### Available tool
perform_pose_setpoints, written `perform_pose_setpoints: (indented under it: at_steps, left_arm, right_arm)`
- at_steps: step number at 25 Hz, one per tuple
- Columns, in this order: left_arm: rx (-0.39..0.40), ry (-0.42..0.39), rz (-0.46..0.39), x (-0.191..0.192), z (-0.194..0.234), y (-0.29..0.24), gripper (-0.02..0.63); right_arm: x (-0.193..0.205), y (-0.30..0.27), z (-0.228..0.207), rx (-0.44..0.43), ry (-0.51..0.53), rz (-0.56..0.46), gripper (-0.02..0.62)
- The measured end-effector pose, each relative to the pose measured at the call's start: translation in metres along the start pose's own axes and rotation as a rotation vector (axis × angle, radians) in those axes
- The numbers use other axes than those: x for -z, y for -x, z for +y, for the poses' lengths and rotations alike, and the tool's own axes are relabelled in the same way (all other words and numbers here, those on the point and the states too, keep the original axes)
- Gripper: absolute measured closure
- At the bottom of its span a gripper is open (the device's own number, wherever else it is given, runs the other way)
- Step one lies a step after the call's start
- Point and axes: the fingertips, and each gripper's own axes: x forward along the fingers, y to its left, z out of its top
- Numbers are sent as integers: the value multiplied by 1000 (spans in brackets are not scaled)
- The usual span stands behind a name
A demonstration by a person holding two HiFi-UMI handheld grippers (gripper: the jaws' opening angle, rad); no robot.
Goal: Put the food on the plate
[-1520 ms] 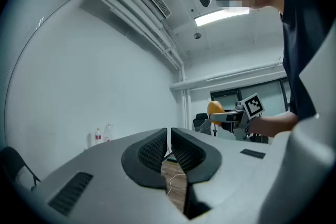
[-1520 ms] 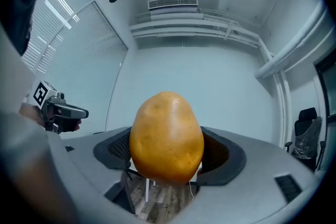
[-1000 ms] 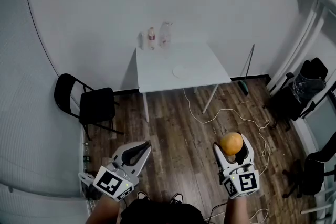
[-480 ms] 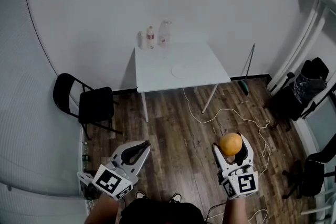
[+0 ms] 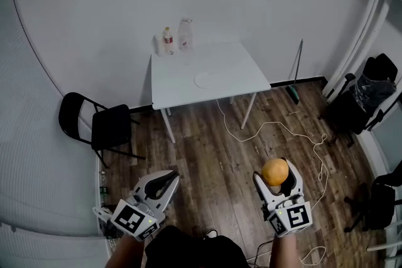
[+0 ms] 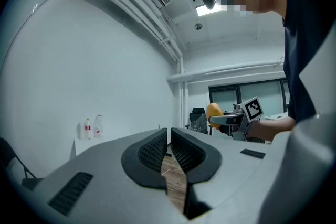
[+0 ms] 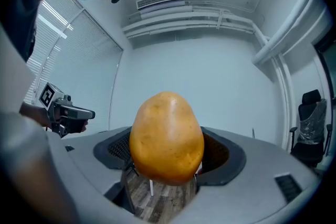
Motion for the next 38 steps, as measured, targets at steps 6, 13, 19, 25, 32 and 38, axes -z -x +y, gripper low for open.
perform_pose_setpoints:
  at_steps: [6,13,19,25,32,38]
  left_arm:
    - [19,21,31,15,-3,-43,564]
    - [45,35,-8,21,48,-97,564]
    - [29,49,-7,18,134,-139,565]
    - [34,54,-13,10,223,-173,565]
    - [28,59,-12,13,326,-195,565]
    - [4,75,-5,21,381,-219,564]
  right_arm:
    - [25,-8,-37,5,-17,46,215]
    - [46,-53,-64,10,23,120,215]
    - [46,-129,-77,18,46,153,215]
    - [41,-232,-76,9,73,161,215]
    - [48,-346,-63,-13,78,162,215]
    - [67,-414,-64,-55,77,192,215]
